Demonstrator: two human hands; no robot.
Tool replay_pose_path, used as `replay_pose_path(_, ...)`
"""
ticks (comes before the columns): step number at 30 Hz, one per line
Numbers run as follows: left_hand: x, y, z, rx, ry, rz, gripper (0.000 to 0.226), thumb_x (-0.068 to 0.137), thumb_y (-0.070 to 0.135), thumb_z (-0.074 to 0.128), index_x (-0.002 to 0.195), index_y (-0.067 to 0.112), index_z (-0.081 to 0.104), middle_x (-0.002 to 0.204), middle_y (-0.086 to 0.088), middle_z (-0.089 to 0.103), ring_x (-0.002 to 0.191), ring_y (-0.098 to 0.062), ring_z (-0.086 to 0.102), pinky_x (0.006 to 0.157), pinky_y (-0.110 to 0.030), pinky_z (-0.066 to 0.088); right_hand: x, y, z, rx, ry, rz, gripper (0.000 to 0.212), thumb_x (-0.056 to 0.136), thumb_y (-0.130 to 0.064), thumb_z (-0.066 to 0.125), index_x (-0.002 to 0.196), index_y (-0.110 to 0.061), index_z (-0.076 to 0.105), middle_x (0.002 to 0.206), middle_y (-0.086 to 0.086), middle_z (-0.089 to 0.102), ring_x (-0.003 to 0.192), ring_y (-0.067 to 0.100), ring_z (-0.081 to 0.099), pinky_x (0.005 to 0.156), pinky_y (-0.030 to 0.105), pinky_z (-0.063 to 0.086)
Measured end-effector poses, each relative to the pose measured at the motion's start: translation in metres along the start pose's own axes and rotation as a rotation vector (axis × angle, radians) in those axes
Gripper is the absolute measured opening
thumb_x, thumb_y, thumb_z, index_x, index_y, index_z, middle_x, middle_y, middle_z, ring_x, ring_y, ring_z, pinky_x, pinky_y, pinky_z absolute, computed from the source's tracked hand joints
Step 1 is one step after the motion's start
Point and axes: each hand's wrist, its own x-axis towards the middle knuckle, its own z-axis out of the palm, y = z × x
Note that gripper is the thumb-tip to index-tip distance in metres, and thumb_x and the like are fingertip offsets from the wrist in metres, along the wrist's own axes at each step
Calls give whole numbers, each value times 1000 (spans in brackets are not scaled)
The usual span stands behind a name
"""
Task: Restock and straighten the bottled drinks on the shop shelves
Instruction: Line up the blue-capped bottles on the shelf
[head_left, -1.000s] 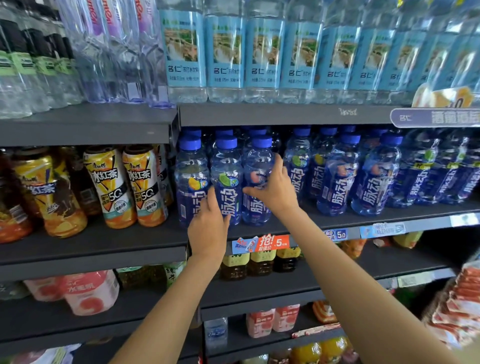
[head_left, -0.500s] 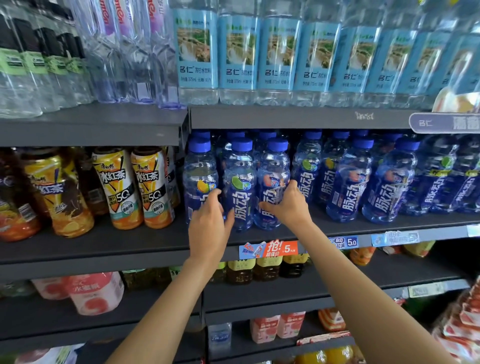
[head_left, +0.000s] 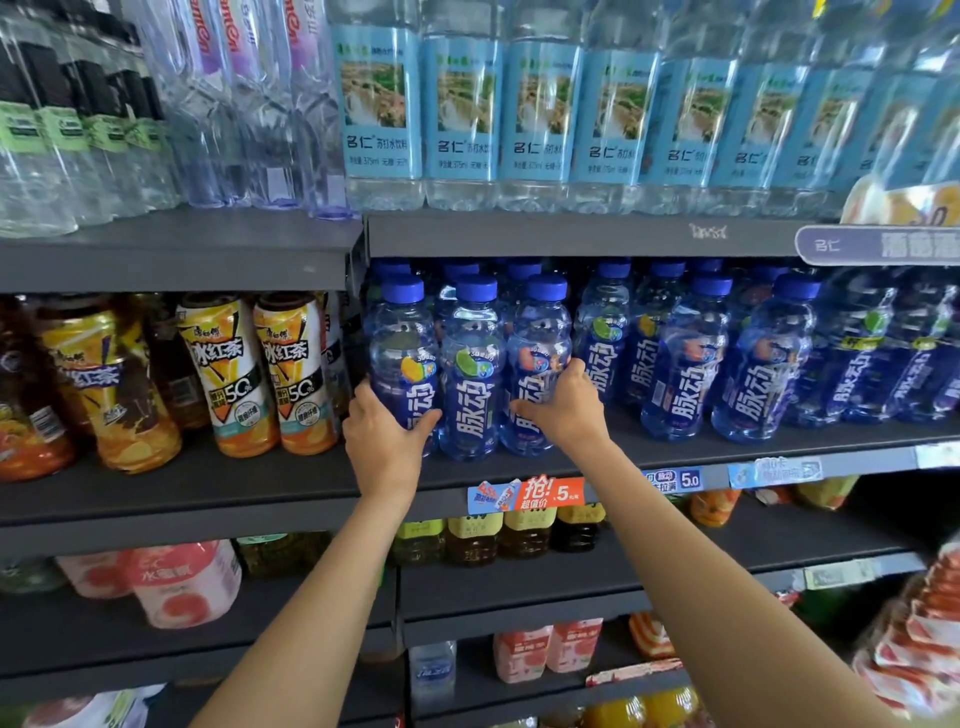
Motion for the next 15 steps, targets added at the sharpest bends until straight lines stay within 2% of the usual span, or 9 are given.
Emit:
replay_pose_path(4, 0, -1, 2, 23, -11, 13, 80, 72, 36, 76, 131, 0, 36, 129, -20, 48, 119, -37, 45, 97, -49, 41, 1, 0, -2, 15, 9, 36, 67, 79, -30, 73, 123, -2, 32, 127, 17, 47, 109, 35, 53, 81, 41, 46)
replay_pose_path(8, -3, 0, -5, -69, 1, 43, 85, 71, 37, 77, 135, 1, 33, 132, -19, 44, 123, -36, 40, 102, -48, 37, -3, 6, -2, 16, 12, -1, 79, 79, -32, 73, 134, -1, 25, 136, 17, 39, 122, 32, 44, 91, 39, 42)
replay_pose_path(11, -4, 0, -13, -80, 92, 128, 76, 76, 31, 74, 134, 3, 35, 131, -18, 43, 123, -33, 41, 102, -45, 37, -7, 9, 1, 26, 19, -64, 87, 79, -28, 73, 140, 1, 18, 142, 17, 32, 128, 31, 38, 95, 35, 39)
replay_pose_path(15, -17, 9, -12, -124, 208, 298, 56, 78, 18, 70, 123, 2, 43, 119, -19, 44, 109, -33, 47, 92, -48, 44, -7, 16, 4, -11, 37, -93, 77, 83, -21, 69, 140, -6, 19, 139, 15, 40, 122, 32, 47, 91, 38, 42)
